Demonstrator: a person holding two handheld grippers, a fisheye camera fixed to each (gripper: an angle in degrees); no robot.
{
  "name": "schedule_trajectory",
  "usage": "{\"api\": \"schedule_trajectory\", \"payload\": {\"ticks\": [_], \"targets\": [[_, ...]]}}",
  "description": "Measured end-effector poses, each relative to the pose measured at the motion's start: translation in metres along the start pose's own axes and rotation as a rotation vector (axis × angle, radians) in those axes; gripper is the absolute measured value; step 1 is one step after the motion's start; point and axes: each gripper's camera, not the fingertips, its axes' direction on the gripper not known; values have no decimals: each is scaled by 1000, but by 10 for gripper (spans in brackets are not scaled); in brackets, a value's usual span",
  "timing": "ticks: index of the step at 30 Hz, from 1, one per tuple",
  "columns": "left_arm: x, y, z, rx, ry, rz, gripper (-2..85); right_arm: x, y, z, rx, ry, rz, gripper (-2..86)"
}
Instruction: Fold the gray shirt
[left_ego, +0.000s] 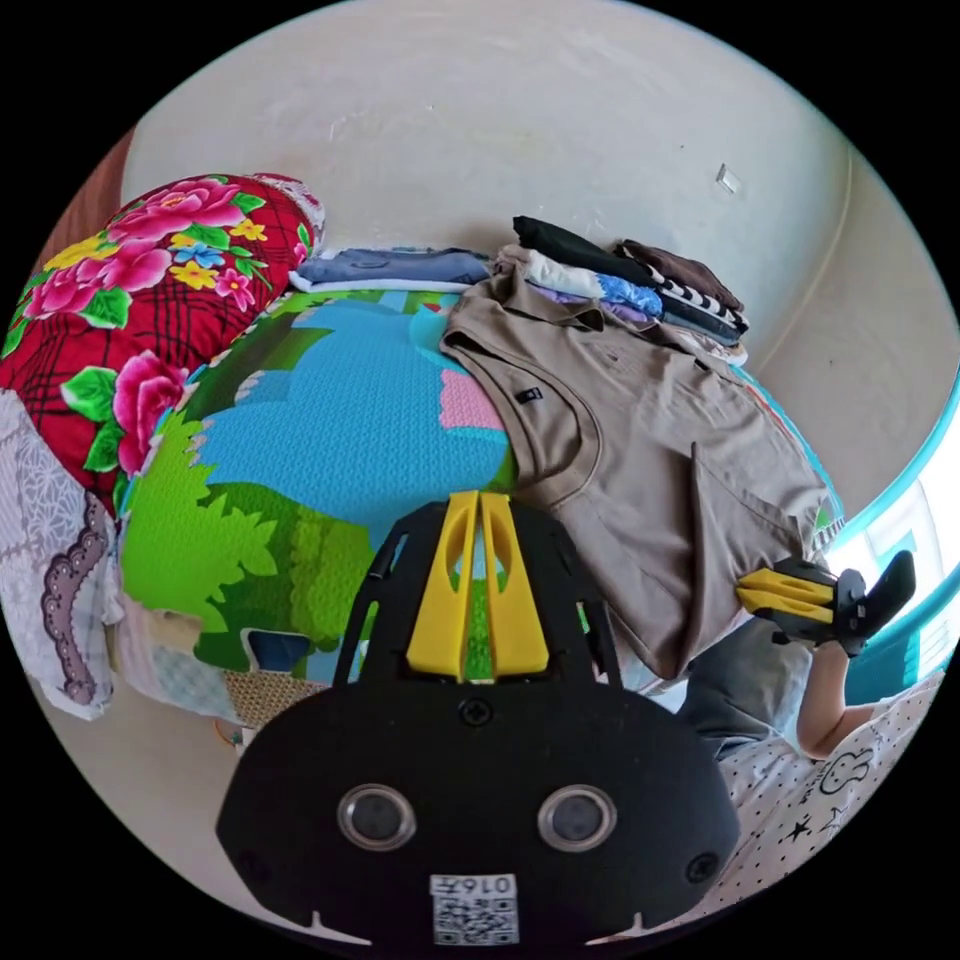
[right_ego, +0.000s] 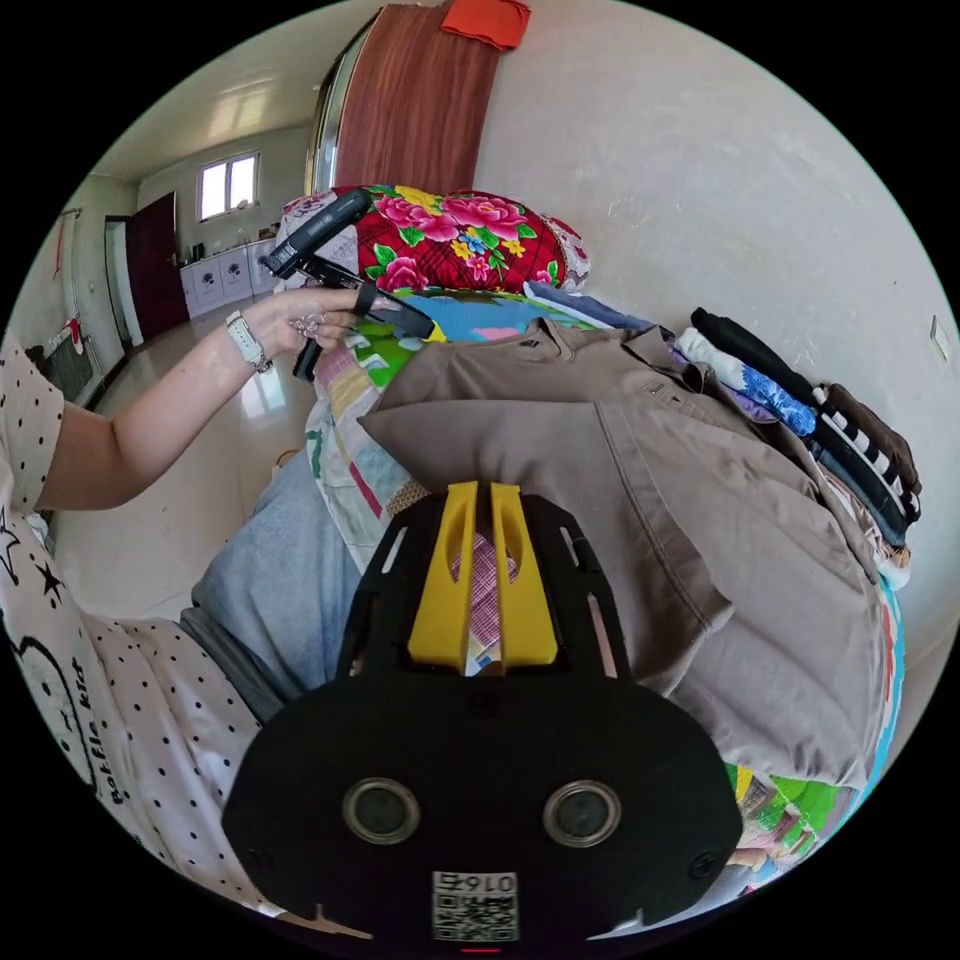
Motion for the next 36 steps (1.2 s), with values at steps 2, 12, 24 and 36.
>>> {"api": "schedule_trajectory", "payload": {"ticks": [2, 12, 24, 36], "targets": [[8, -3, -6, 43, 2, 7, -10, 7, -7, -4, 8, -28, -18, 37], [117, -33, 55, -123, 190, 317, -10, 126, -102, -58, 257, 179, -30, 63], [128, 5, 95, -1, 168, 272, -10, 325, -313, 156, -286, 347, -63, 92], [199, -103, 121, 185, -75, 436, 2, 380, -323, 235, -290, 447, -46, 7]]}}
